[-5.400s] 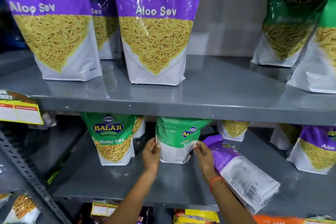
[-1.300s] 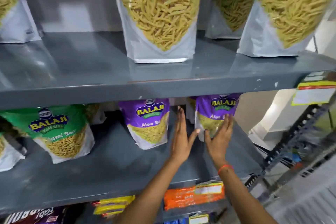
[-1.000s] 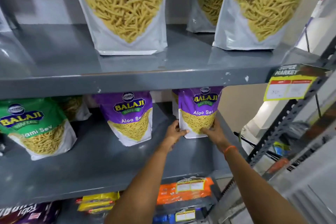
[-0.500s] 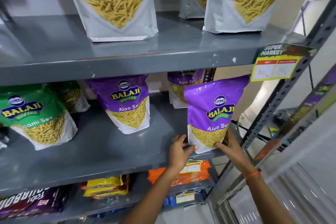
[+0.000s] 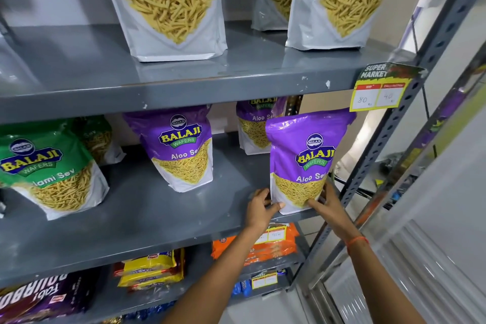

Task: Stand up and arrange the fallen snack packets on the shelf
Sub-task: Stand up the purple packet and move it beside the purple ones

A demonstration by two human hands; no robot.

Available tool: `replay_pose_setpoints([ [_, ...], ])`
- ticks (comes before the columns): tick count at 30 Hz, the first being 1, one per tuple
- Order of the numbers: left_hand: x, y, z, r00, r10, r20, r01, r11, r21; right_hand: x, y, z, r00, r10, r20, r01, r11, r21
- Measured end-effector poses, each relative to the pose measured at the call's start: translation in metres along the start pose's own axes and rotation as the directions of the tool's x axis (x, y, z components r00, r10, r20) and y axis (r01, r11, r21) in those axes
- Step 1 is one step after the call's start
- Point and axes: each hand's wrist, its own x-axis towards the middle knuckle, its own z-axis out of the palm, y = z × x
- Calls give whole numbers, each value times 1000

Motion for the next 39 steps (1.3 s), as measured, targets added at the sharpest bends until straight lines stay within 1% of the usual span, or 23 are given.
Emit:
replay_pose_setpoints([
  [2,-1,2,-1,1000,-2,11,2,1000,19,-3,-3,2,1000,1,-2,-1,1000,1],
  [3,-3,2,-2,1000,7,8,-7,999,32,-7,-6,6,999,-9,-34,9,1000,12],
  [4,-6,4,-4,1000,18,-6,-18,999,44,-13,-9,14,993,-27,-116,29,999,20],
  [5,-9,6,-7,999,39,-30,-37,998,47,-19,-13,24,969,-73,-236,79,997,15],
  [6,-14,8,-12,995,81,-61,-78,996,50,-27,-17,38,921,-141,-364,144,989,-20],
  [7,-18,11,-18,984,147,-98,-142,988,62,-35,-23,54,862,-229,-452,216,973,-83],
  [8,-22,14,-26,964,224,-145,-214,973,87,-41,-29,73,811,-327,-485,284,945,-163],
  [10,-30,16,-49,902,348,-255,-322,936,139,-46,-44,112,758,-476,-446,379,878,-292],
  [12,-34,12,-79,830,387,-401,-353,922,160,-38,-59,145,747,-524,-409,395,845,-361],
  [14,-34,2,-116,762,350,-544,-315,936,161,-27,-75,174,732,-557,-393,391,815,-428],
  [15,-32,-4,-133,741,322,-589,-281,946,163,-21,-80,187,718,-577,-389,396,798,-454],
  [17,-31,-14,-161,727,283,-625,-216,959,184,-13,-87,211,713,-591,-377,420,791,-445],
  [19,-27,-23,-183,731,254,-633,-186,967,173,-5,-90,233,760,-582,-289,469,799,-376],
  [21,-17,-31,-199,761,194,-619,-146,981,128,11,-83,244,845,-504,-178,446,849,-283],
  [22,-10,-38,-210,802,139,-582,-106,990,92,21,-78,250,900,-415,-133,381,898,-221],
  [24,7,-54,-234,904,54,-424,-44,998,33,37,-79,258,983,-181,-18,178,978,-108],
  [25,13,-60,-243,942,34,-334,-24,999,33,44,-78,260,994,-90,56,94,993,-76],
  [26,19,-67,-249,963,14,-268,-3,999,39,48,-77,261,992,-43,122,49,998,-45],
  [28,24,-71,-256,981,-14,-195,17,1000,16,55,-72,261,986,-20,168,23,1000,-13],
  [31,16,-67,-260,986,-8,-165,5,1000,-19,53,-65,261,991,17,133,-17,1000,-2],
  [36,-28,-75,-252,995,8,-101,-11,1000,-24,16,-32,245,994,-47,98,58,992,-115],
  [38,-50,-79,-244,997,14,-74,-15,1000,-20,-11,-28,238,998,-28,52,34,992,-121],
  [39,-59,-80,-240,998,16,-65,-17,1000,-17,-23,-24,234,998,-21,54,27,994,-108],
])
